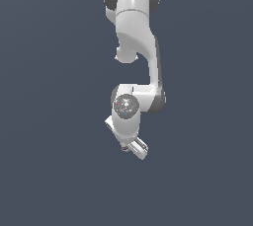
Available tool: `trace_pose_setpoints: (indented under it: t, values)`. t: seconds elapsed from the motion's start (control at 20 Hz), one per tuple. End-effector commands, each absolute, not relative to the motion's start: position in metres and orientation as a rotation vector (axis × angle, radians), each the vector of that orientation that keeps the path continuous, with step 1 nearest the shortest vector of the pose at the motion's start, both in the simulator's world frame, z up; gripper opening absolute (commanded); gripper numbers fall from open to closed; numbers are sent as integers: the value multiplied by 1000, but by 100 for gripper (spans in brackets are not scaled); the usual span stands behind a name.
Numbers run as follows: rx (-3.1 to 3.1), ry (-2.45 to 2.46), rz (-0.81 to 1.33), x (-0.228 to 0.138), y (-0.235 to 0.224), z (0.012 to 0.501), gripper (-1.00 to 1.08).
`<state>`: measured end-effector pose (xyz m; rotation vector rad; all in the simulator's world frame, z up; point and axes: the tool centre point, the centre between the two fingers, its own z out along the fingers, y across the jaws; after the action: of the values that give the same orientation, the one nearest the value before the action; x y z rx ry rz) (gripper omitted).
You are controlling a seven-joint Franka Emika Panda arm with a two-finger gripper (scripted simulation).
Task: Pick up the object and move it to a goal position.
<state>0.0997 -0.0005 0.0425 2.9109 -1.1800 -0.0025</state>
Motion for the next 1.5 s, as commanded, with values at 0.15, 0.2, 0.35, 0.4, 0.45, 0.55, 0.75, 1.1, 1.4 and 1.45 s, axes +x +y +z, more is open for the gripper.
trace_pose_setpoints:
  t: [0.15,0.2,0.35,0.4,0.45,0.55,0.75,1.1,1.4,1.45]
  values:
    - [2911,-1181,0,101,-1,36,100]
    - [2911,-1181,0,102,-1,37,100]
    - [2911,-1181,0,102,-1,37,-100]
    - [2911,-1181,0,102,-1,37,-100]
    - [2911,-1181,0,102,-1,37,-100]
    - [2911,-1181,0,102,-1,37,-100]
    - [2911,-1180,-2,101,0,36,-100]
    - [2911,-1180,-2,96,4,43,-100]
    - [2911,-1181,-2,84,14,60,-100]
    - [2911,-1181,-2,81,16,64,-100]
